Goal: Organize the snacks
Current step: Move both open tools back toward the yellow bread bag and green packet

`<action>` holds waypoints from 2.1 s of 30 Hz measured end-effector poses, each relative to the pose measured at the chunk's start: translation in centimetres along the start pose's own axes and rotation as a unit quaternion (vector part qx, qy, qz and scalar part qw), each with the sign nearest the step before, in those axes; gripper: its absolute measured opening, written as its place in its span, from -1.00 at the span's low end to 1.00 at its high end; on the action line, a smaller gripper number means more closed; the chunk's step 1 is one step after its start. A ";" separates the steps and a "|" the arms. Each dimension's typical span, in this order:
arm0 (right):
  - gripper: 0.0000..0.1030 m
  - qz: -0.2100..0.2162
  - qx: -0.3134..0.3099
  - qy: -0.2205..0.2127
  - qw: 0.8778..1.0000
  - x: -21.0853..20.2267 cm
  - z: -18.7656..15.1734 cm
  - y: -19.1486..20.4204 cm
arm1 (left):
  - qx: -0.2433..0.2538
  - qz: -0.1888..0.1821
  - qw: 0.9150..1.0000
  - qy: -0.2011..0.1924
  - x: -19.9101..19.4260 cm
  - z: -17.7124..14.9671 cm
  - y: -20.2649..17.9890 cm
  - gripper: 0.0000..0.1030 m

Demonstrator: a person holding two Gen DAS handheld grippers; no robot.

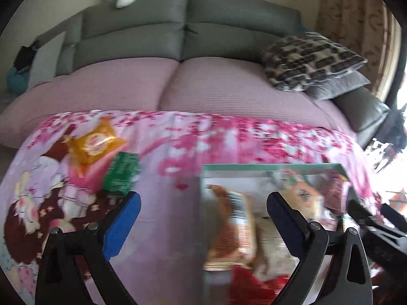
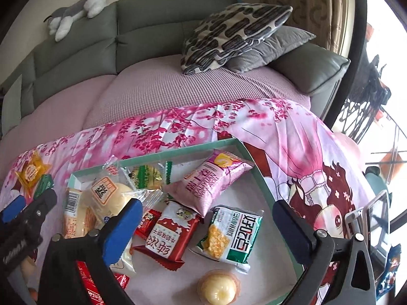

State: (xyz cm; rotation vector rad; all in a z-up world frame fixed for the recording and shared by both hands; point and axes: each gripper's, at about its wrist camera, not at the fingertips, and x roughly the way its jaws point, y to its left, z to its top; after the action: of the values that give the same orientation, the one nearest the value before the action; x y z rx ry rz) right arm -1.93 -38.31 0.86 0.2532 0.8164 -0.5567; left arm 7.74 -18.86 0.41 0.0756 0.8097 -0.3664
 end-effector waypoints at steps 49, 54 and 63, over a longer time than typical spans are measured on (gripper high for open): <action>1.00 0.170 -0.120 -0.008 0.978 -2.1 -2.7 23.0 | -0.149 0.077 0.985 0.046 -0.7 -2.0 21.6 0.94; 0.99 0.158 -0.118 0.003 0.980 -1.1 -2.7 23.5 | -0.119 0.062 0.989 0.063 0.6 -1.8 21.7 0.94; 0.84 0.149 -0.137 0.021 0.979 0.7 -2.6 25.8 | -0.099 0.017 0.993 0.054 2.1 1.0 22.5 0.93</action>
State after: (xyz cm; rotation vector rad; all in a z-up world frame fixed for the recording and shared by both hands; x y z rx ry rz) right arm 11.36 -16.11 -1.31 0.1310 0.8675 -0.1552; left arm 17.60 1.36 -2.07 -0.0754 0.9477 -0.2498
